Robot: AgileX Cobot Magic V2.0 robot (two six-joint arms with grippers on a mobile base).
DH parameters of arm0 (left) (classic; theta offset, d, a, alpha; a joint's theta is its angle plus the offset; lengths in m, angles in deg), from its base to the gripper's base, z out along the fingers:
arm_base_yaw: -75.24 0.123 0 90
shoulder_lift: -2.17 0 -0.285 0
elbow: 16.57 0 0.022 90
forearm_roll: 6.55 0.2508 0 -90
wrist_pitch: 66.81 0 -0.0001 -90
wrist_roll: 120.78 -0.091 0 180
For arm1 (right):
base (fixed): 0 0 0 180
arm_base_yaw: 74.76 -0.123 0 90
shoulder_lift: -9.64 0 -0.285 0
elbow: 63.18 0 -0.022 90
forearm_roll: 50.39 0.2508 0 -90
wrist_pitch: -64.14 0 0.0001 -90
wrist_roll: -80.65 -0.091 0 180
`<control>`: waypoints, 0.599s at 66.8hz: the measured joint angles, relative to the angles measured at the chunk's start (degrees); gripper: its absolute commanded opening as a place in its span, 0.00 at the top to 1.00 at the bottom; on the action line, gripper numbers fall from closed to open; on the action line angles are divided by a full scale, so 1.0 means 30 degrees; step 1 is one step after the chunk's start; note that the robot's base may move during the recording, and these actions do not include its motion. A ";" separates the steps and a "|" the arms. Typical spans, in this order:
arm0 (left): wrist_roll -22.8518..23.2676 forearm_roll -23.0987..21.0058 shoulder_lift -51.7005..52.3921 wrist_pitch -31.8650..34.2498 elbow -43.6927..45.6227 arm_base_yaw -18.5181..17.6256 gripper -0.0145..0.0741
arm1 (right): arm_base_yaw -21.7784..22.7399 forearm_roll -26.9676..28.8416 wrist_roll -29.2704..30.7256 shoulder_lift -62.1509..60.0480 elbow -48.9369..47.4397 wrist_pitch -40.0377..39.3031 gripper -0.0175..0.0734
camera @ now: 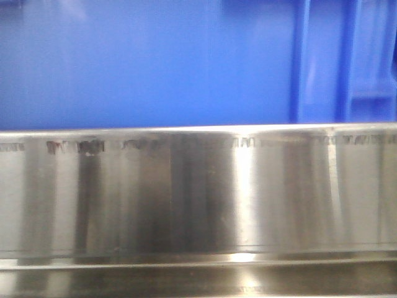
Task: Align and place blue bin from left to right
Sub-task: 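Push the blue bin forward onto the upper roller shelf with both grippers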
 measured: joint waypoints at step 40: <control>0.0000 -0.0032 0.1006 0.0237 0.1821 -0.0069 0.84 | -0.0223 0.0108 0.1170 -0.1641 -0.0125 -0.0104 0.88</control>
